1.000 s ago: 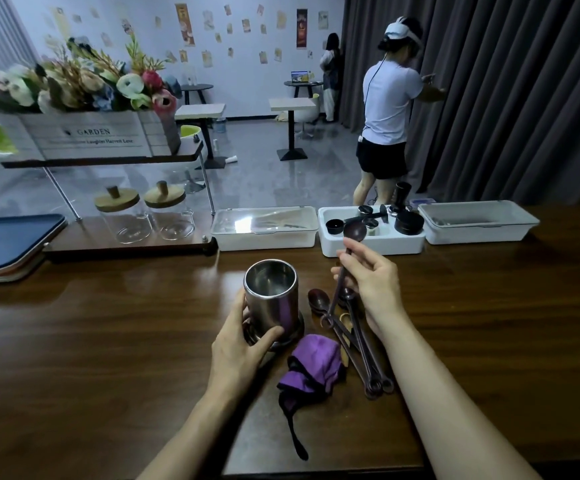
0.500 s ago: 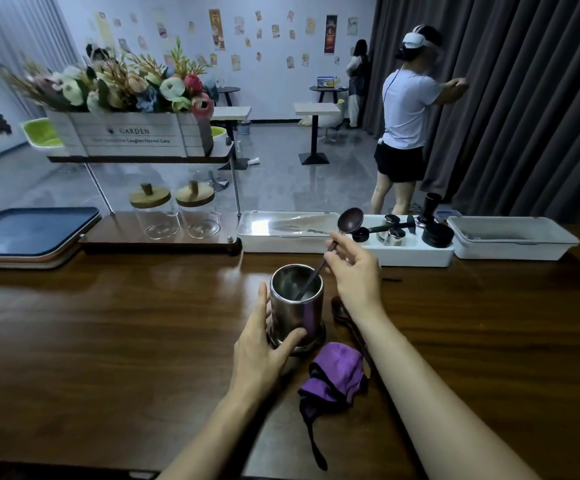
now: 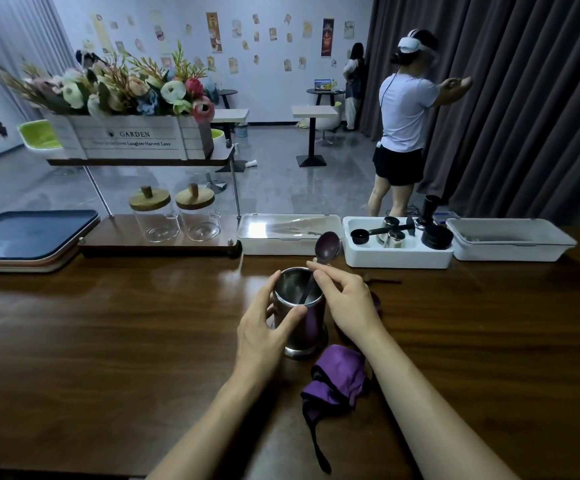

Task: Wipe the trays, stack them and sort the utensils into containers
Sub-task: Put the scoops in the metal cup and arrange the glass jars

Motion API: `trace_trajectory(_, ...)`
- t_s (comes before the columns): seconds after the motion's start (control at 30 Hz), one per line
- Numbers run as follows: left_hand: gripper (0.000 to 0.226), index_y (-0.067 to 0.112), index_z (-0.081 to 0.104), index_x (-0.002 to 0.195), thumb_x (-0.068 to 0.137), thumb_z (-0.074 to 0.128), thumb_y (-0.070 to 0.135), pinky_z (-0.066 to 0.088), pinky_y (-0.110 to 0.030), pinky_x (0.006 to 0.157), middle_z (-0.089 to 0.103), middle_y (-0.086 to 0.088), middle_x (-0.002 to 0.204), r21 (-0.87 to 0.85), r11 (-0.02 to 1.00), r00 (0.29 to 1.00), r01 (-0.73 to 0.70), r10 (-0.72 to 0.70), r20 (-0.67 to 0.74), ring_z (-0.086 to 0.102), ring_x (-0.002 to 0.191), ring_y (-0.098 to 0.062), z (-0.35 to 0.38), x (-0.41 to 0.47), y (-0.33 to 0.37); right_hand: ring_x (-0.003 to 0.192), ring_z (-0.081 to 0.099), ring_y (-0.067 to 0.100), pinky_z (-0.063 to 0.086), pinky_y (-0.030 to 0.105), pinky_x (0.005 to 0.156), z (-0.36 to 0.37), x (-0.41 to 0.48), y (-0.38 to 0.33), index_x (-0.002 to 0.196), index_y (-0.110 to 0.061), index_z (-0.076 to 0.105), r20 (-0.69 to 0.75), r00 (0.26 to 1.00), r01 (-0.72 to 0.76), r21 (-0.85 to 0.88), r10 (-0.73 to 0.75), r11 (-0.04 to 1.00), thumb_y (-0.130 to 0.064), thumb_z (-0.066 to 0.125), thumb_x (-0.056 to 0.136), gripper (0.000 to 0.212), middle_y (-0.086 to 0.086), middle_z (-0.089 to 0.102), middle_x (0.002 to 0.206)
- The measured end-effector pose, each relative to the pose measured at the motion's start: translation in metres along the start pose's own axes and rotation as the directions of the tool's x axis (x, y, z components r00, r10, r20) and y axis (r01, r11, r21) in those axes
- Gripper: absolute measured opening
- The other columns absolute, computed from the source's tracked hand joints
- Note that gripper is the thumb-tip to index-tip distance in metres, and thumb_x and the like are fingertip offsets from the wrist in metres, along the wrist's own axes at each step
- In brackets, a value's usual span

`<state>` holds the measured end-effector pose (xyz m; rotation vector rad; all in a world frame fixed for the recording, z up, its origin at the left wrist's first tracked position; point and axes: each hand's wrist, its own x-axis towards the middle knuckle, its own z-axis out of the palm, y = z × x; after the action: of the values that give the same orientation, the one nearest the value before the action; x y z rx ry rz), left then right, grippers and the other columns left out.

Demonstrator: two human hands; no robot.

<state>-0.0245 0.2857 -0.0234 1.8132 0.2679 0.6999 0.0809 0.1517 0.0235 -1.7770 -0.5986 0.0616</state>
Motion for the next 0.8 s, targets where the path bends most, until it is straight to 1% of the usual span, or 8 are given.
trace_trajectory(0.13, 0.071, 0.05, 0.051, 0.142, 0.077, 0.075, 0.061, 0.052, -0.034, 0.105, 0.068, 0.015, 0.13, -0.004, 1.0, 1.0, 0.006, -0.006, -0.008, 0.063, 0.121, -0.003, 0.0, 0.001, -0.002, 0.123, 0.055, -0.008, 0.041, 0.018, 0.108, 0.007, -0.001, 0.006, 0.125, -0.027, 0.071, 0.064, 0.997, -0.043, 0.121, 0.036, 0.992, -0.023, 0.058, 0.101, 0.027, -0.015, 0.068, 0.127)
trace_trajectory(0.27, 0.072, 0.044, 0.051, 0.144, 0.078, 0.073, 0.062, 0.051, -0.031, 0.104, 0.067, 0.016, 0.13, 0.018, 1.0, 1.0, -0.005, 0.006, -0.009, 0.063, 0.121, -0.002, 0.001, 0.001, -0.002, 0.122, 0.056, -0.006, 0.042, 0.015, 0.105, 0.006, -0.006, 0.008, 0.125, -0.02, 0.071, 0.063, 0.997, -0.052, 0.214, 0.039, 0.975, -0.018, 0.058, 0.102, 0.027, -0.011, 0.069, 0.126)
trace_trajectory(0.37, 0.073, 0.046, 0.049, 0.145, 0.077, 0.071, 0.064, 0.05, -0.022, 0.102, 0.067, 0.02, 0.129, 0.04, 0.999, 1.0, -0.006, 0.007, -0.021, 0.061, 0.12, 0.004, 0.003, 0.0, -0.002, 0.119, 0.06, -0.002, 0.044, 0.014, 0.1, -0.001, -0.013, 0.012, 0.121, -0.013, 0.073, 0.002, 0.999, -0.048, 0.313, 0.05, 0.949, -0.009, 0.059, 0.1, 0.026, -0.011, 0.072, 0.118)
trace_trajectory(0.5, 0.074, 0.055, 0.045, 0.143, 0.074, 0.069, 0.066, 0.044, -0.004, 0.09, 0.064, 0.03, 0.121, 0.04, 0.999, 0.999, 0.009, -0.007, -0.041, 0.059, 0.112, 0.017, 0.005, -0.002, -0.001, 0.112, 0.067, 0.009, 0.056, 0.028, 0.094, -0.02, -0.023, 0.029, 0.122, -0.018, 0.072, -0.096, 0.976, -0.143, 0.402, 0.197, 0.904, -0.006, 0.06, 0.098, 0.029, -0.007, 0.072, 0.118)
trace_trajectory(0.57, 0.075, 0.057, 0.043, 0.144, 0.073, 0.068, 0.068, 0.044, -0.004, 0.09, 0.065, 0.026, 0.122, 0.056, 0.998, 0.999, 0.011, -0.009, -0.038, 0.058, 0.11, 0.019, 0.004, -0.001, -0.003, 0.106, 0.069, 0.01, 0.058, 0.024, 0.084, -0.035, -0.028, 0.04, 0.122, -0.019, 0.071, -0.169, 0.951, -0.19, 0.34, 0.258, 0.921, -0.006, 0.059, 0.099, 0.03, -0.005, 0.07, 0.119)
trace_trajectory(0.67, 0.078, 0.061, 0.038, 0.146, 0.074, 0.065, 0.071, 0.048, -0.019, 0.099, 0.066, 0.014, 0.131, 0.089, 0.996, 0.999, 0.024, -0.022, -0.026, 0.06, 0.114, 0.007, 0.004, 0.0, -0.011, 0.08, 0.072, 0.014, 0.06, 0.026, 0.064, -0.059, -0.038, 0.057, 0.119, -0.022, 0.072, -0.277, 0.911, -0.258, 0.197, 0.306, 0.946, -0.008, 0.059, 0.098, 0.028, 0.0, 0.074, 0.103)
trace_trajectory(0.73, 0.077, 0.063, 0.036, 0.145, 0.074, 0.064, 0.071, 0.05, -0.024, 0.099, 0.066, 0.012, 0.132, 0.108, 0.994, 0.999, 0.028, -0.026, -0.021, 0.062, 0.115, 0.0, 0.006, -0.001, -0.012, 0.07, 0.071, 0.015, 0.062, 0.034, 0.059, -0.07, -0.043, 0.068, 0.112, -0.031, 0.072, -0.32, 0.9, -0.312, 0.0, 0.296, 0.95, -0.014, 0.061, 0.098, 0.025, -0.005, 0.073, 0.098)
trace_trajectory(0.8, 0.076, 0.064, 0.035, 0.145, 0.075, 0.064, 0.071, 0.048, -0.02, 0.096, 0.066, 0.013, 0.128, 0.118, 0.993, 1.0, 0.024, -0.021, -0.021, 0.062, 0.112, 0.006, 0.007, -0.002, -0.011, 0.071, 0.069, 0.01, 0.061, 0.031, 0.058, -0.076, -0.046, 0.076, 0.108, -0.038, 0.071, -0.303, 0.908, -0.346, -0.156, 0.289, 0.925, -0.018, 0.063, 0.097, 0.024, -0.011, 0.069, 0.094)
